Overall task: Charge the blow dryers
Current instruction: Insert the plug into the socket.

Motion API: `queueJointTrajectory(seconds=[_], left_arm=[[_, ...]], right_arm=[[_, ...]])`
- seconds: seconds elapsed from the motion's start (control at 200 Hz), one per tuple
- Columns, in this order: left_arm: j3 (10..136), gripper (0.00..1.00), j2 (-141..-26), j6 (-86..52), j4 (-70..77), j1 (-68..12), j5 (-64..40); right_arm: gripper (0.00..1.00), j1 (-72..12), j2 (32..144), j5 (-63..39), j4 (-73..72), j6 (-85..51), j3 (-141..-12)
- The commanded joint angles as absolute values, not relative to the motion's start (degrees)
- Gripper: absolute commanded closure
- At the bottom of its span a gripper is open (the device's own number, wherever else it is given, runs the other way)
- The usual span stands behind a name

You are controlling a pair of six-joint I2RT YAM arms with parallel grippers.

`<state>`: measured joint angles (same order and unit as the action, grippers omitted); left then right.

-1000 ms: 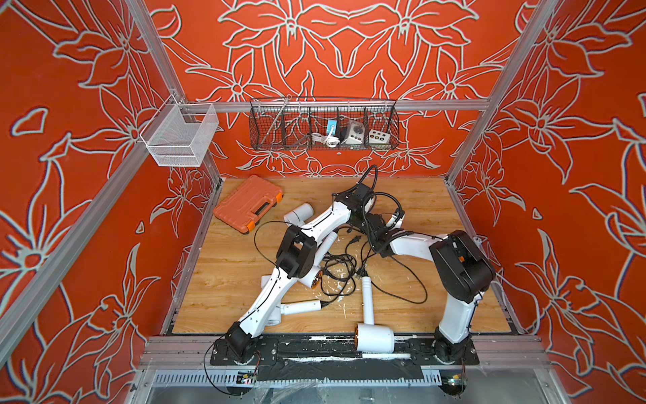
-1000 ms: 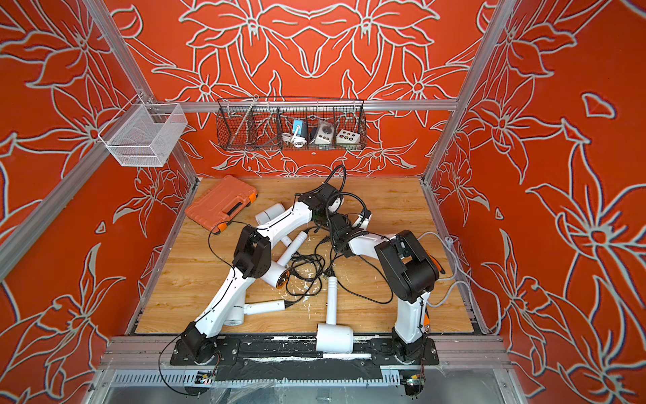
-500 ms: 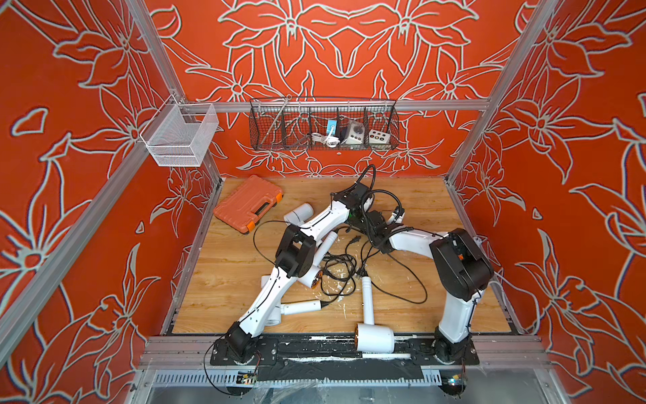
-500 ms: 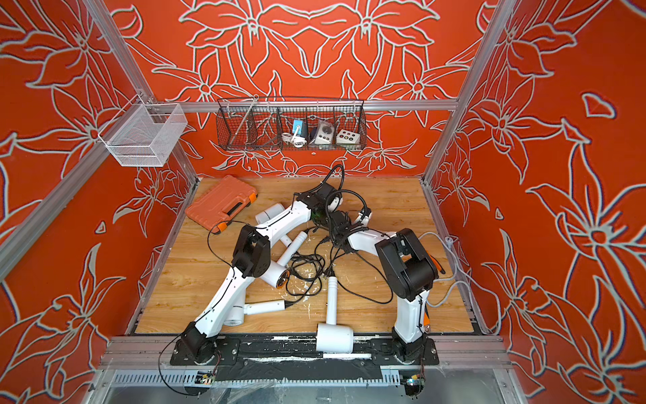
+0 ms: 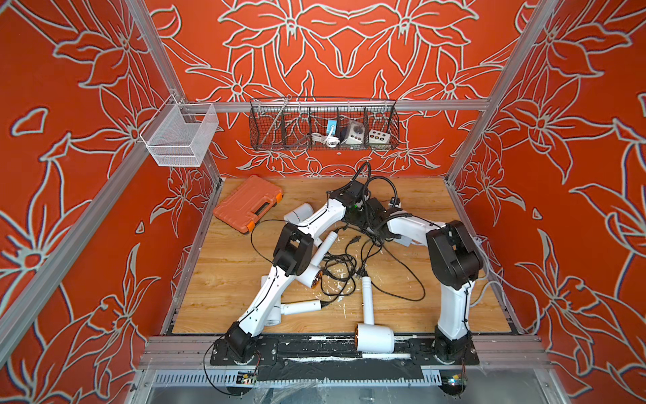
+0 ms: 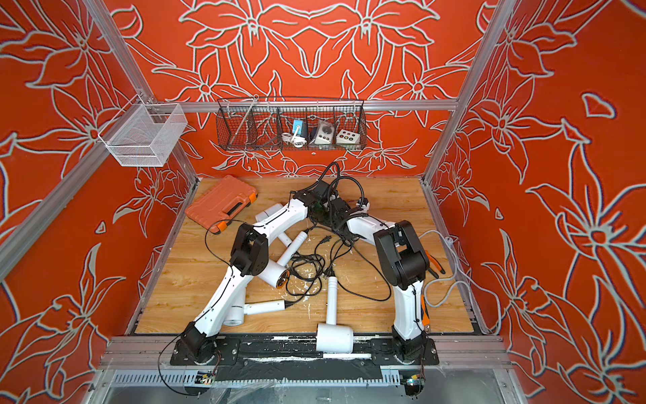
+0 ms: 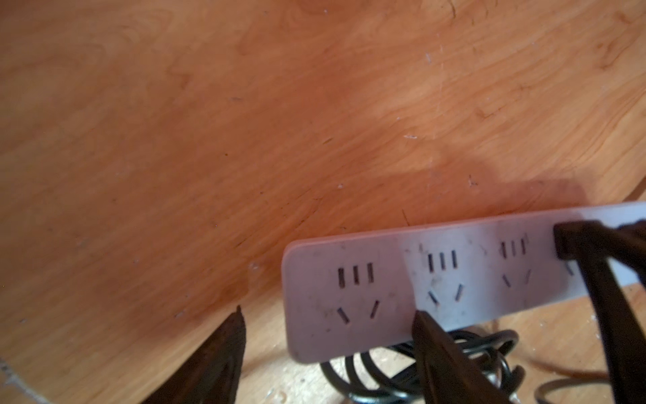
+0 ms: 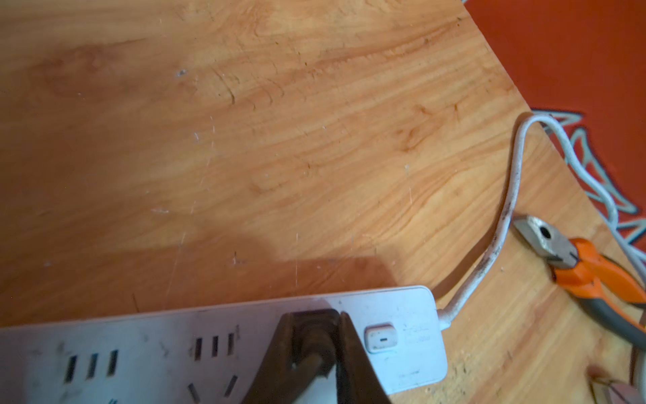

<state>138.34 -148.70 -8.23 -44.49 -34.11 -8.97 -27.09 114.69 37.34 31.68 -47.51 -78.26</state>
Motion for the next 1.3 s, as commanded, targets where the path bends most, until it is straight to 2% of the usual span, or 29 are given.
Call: queueJointTrajectory(seconds=[0.0, 0.195, 0.285, 0.445, 0.631, 0.661, 0.836, 1.061, 1.206, 1.291], left_arm=[[136.59, 0.24, -144.76, -8.52, -46.5, -33.21, -7.99], [134.96, 0.24, -142.7, -9.39, -45.25, -31.3, -8.25], [134.63, 0.24, -142.4, -9.18, -45.19, -31.03, -7.93], [134.13, 0.24, -141.88, -8.96, -45.36, -30.81, -7.56], [129.07, 0.24, -138.58, -8.77, -44.24, -30.12, -7.82], [127.34, 0.24, -137.53, -8.7, -43.54, -29.86, -7.91], [116.38, 0.24, -130.15, -9.49, -38.1, -29.0, -8.35], [113.29, 0.24, -126.7, -9.49, -36.88, -29.0, -8.9], [112.31, 0.25, -126.43, -9.34, -37.33, -29.0, -9.9], [109.2, 0.25, -124.75, -9.23, -36.67, -29.0, -10.04]], right_arm=[[1.0, -25.44, 117.7, 35.76, 31.86, -38.26, -77.18], [1.0, -22.06, 118.31, 34.69, 24.22, -29.71, -77.85], [1.0, -20.43, 120.15, 31.57, 26.89, -29.81, -80.31], [1.0, -19.87, 118.32, 27.36, 24.2, -29.18, -76.31], [0.2, -19.94, 115.29, 26.39, 26.47, -33.87, -74.06], [0.15, -19.95, 114.71, 26.81, 27.14, -34.52, -73.8], [0.14, -20.21, 108.47, 28.98, 29.13, -36.19, -70.6], [0.15, -20.3, 96.19, 27.33, 27.76, -34.97, -63.58], [0.22, -20.38, 86.86, 21.51, 25.13, -32.51, -59.08], [0.26, -20.9, 82.29, 11.26, 22.75, -27.49, -56.7]])
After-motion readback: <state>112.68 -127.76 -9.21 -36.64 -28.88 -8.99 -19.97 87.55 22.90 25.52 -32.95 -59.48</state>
